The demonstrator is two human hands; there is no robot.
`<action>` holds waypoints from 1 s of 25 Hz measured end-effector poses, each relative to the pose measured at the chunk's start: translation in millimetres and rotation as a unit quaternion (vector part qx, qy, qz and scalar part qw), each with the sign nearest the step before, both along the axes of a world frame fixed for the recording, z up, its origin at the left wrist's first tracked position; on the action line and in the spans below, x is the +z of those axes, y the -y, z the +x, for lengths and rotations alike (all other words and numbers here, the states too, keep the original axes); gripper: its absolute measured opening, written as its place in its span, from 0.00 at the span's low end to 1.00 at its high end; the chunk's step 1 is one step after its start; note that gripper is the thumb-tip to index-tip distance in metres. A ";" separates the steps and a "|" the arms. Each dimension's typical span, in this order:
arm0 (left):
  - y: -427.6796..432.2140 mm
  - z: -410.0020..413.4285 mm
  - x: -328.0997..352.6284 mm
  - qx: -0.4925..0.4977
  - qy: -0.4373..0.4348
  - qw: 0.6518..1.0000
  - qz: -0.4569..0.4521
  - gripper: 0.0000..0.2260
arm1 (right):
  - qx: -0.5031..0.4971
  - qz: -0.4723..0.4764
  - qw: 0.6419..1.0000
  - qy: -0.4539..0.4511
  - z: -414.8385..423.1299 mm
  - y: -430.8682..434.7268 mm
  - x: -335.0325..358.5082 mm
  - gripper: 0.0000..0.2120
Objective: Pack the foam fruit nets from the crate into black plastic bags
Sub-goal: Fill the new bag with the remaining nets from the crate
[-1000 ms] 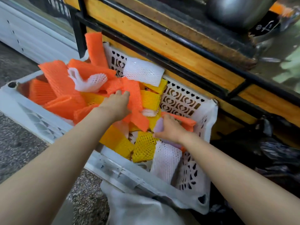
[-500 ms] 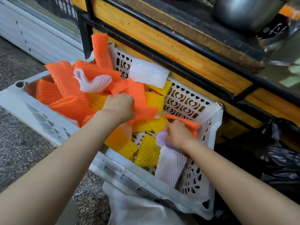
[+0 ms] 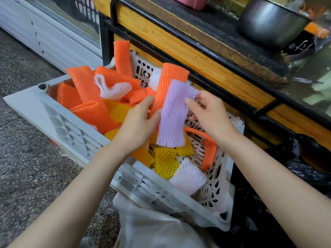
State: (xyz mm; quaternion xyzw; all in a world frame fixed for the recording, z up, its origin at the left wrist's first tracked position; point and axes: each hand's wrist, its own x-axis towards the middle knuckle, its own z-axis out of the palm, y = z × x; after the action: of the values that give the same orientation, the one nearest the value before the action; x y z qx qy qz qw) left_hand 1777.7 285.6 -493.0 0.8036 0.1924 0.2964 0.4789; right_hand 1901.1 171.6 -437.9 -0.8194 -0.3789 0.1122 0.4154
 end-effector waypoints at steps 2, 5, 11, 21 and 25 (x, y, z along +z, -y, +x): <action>8.2 -3.3 4.0 -0.029 0.008 0.994 -0.102 0.13 | 0.000 -0.008 1.000 0.013 -4.7 -6.9 2.7 0.08; 11.0 -8.3 5.4 -0.038 0.017 0.979 -0.200 0.10 | -0.001 0.006 1.000 -0.021 -10.9 -19.1 -0.3 0.08; -6.2 -13.7 -5.4 0.064 0.020 0.995 -0.077 0.15 | 0.050 0.025 0.991 -0.121 1.2 -31.0 -36.3 0.13; -13.9 -20.3 -7.6 0.075 0.055 0.986 -0.136 0.17 | 0.203 -0.373 0.905 -0.009 33.4 -4.5 -123.6 0.22; -12.8 -16.9 -7.8 0.092 0.062 0.983 -0.147 0.18 | 0.094 -0.204 0.970 0.092 51.9 -10.9 -57.3 0.19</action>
State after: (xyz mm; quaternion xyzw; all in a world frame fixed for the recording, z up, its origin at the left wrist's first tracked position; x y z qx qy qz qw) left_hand 1760.8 298.3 -500.8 0.6836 0.2769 0.3570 0.5732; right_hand 1952.9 182.5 -495.2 -0.8544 -0.4596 0.1500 0.1903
